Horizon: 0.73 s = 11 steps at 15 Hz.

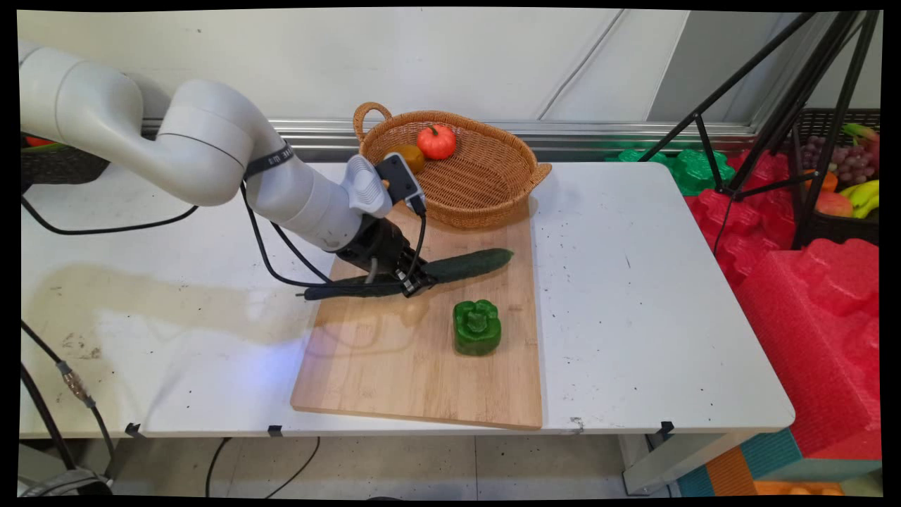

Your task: Place the picked object on the cutting board

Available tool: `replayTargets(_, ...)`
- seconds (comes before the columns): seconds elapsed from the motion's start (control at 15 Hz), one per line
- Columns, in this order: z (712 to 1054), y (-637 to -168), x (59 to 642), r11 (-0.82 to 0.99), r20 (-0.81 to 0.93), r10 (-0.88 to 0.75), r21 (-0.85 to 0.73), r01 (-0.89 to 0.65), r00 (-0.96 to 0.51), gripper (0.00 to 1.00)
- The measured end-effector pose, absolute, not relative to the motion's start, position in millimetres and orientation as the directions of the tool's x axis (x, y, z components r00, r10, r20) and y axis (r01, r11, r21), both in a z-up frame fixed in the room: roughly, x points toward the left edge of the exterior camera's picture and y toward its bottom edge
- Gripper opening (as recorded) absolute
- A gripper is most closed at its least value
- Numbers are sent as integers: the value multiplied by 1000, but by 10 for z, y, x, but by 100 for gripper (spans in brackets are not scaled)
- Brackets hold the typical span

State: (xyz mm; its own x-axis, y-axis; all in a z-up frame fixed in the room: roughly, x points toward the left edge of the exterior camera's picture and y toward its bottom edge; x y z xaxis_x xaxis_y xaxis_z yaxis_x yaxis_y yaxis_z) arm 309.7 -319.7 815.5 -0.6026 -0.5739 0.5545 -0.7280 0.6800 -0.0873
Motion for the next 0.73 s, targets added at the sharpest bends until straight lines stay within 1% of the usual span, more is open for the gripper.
replayTargets(0.4,8077,-3189,3086,688,545,-573,-86,-721,-612,0)
replayTargets(0.47,8070,-3183,3088,689,544,-573,-87,-720,-614,100)
replayTargets(0.73,8073,-3144,3109,696,544,-563,-93,-712,-622,100)
